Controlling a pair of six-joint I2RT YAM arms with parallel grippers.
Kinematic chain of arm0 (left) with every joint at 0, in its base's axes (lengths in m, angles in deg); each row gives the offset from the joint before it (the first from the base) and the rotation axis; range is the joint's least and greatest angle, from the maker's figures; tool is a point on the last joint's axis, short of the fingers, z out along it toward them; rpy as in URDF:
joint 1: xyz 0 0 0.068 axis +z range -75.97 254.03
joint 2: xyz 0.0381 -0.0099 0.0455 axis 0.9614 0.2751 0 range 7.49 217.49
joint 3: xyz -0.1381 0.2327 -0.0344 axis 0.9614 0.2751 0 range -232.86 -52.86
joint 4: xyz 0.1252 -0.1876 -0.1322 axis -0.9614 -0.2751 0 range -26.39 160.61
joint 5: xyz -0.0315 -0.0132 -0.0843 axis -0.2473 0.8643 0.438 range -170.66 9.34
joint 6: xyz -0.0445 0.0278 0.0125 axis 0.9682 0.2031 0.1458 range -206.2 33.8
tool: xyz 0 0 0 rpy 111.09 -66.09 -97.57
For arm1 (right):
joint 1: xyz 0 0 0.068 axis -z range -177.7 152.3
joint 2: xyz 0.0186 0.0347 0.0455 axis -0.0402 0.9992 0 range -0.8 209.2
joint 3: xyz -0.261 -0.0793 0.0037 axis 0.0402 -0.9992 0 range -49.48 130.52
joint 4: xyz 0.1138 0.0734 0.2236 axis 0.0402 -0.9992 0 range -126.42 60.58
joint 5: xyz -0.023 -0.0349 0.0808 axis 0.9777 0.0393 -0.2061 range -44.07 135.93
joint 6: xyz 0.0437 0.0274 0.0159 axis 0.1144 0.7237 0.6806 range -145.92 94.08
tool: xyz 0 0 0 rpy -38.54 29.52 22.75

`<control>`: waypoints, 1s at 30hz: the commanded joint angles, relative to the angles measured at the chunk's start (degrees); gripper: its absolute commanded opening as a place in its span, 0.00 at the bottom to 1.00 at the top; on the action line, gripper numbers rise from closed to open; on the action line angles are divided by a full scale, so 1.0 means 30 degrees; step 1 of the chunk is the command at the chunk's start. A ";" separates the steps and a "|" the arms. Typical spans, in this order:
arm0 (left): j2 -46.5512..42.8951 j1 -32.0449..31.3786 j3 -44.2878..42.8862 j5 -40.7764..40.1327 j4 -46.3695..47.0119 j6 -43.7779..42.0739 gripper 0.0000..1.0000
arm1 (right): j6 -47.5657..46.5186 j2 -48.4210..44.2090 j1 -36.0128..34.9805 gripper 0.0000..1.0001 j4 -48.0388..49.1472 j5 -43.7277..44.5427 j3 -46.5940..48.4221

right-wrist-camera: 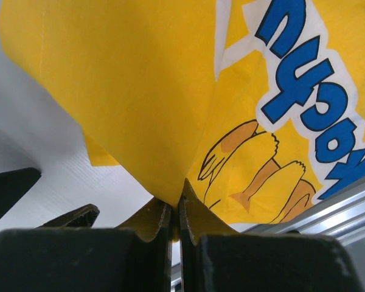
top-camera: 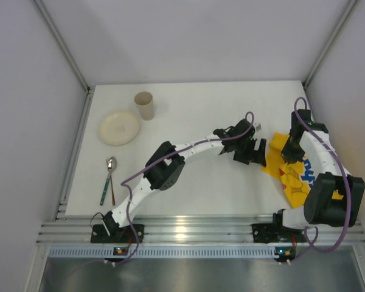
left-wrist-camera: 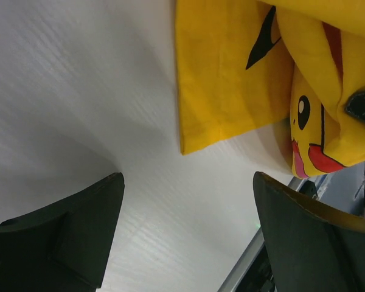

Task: Set the dinner table for one person

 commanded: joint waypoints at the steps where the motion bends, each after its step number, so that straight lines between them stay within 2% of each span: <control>1: 0.0371 0.0053 0.0513 0.1282 0.2711 0.1616 0.92 | -0.0641 -0.1005 0.0375 0.00 -0.0699 0.0172 0.0095; 4: 0.1102 -0.0211 0.0457 0.2013 0.4380 0.2434 0.89 | -0.0759 -0.0859 0.0405 0.00 -0.0758 0.0056 0.0154; 7: 0.2244 -0.0504 -0.0918 0.2104 0.4619 0.2847 0.84 | -0.0671 -0.0655 0.0405 0.00 -0.0788 -0.0471 0.0213; 10: 0.3212 -0.0738 -0.1858 0.2280 0.4619 0.3198 0.75 | -0.0670 -0.0304 0.0405 0.00 -0.0817 -0.0706 0.0446; 13: 0.3624 -0.0885 -0.1742 0.2251 0.4736 0.3666 0.61 | -0.0759 0.0106 0.0405 0.00 -0.0904 -0.0678 0.0710; 18: 0.4034 -0.0944 -0.1596 0.2544 0.4912 0.4078 0.22 | -0.0730 0.0635 0.0405 0.00 -0.0875 -0.0853 0.1003; 19: 0.3976 -0.0944 -0.1595 0.2486 0.4738 0.4078 0.00 | -0.0730 0.0810 0.0405 0.00 -0.0846 -0.0882 0.1062; 25: 0.1758 -0.0098 -0.1245 0.2398 0.2837 0.2470 0.00 | -0.0729 0.1366 0.0405 0.00 -0.0846 -0.0912 0.1617; 30: -0.2901 0.2332 0.3526 0.3012 -0.0061 -0.0194 0.00 | -0.0671 0.1748 0.0405 0.00 -0.1110 -0.0765 0.2789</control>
